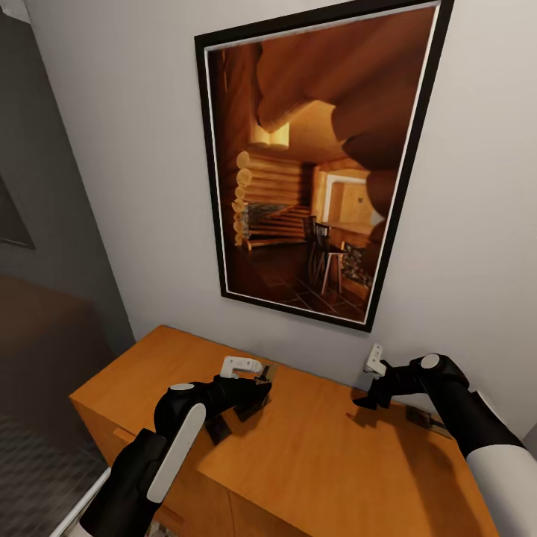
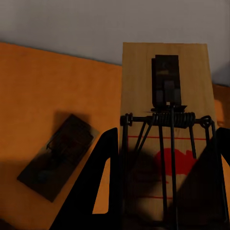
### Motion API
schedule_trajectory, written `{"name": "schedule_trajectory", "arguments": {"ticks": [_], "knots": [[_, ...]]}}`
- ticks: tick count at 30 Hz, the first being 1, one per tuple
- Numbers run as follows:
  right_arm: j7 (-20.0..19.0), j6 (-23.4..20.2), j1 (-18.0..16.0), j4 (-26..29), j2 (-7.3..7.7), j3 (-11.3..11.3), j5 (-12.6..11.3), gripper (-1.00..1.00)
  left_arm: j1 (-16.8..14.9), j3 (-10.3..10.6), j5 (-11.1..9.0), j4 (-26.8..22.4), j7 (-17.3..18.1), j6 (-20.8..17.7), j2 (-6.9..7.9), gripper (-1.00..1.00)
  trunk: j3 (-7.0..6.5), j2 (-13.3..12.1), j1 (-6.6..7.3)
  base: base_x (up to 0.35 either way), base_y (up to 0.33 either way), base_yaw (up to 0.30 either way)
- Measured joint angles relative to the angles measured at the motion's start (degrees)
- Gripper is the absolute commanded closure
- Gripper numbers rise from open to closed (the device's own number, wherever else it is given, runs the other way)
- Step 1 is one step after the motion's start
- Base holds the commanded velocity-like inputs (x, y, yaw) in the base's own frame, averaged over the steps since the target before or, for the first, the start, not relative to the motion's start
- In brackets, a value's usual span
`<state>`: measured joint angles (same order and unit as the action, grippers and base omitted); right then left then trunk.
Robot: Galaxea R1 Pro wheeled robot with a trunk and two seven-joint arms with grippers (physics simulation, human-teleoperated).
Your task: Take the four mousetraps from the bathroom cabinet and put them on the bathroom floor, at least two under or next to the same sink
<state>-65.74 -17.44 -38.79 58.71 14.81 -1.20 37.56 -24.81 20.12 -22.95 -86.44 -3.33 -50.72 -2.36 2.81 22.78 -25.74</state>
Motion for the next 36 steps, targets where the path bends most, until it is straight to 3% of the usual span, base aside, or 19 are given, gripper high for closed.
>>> {"name": "schedule_trajectory", "arguments": {"ticks": [22, 36], "knots": [[0.1, 0.1, 0.0, 0.0, 0.0, 0.0, 0.0, -1.0, 0.0, -0.1, 0.1, 1.1, -0.3, -0.1, 0.08, 1.0, 0.0, 0.0, 0.0, 0.0, -0.002, 0.0], [0.1, 0.1, 0.0, 0.0, 0.0, 0.0, 0.0, -1.0, 0.0, 0.0, 0.1, 1.1, -0.4, -0.1, 0.0, 1.0, 0.0, 0.0, 0.0, 0.0, -0.144, 0.0]]}}
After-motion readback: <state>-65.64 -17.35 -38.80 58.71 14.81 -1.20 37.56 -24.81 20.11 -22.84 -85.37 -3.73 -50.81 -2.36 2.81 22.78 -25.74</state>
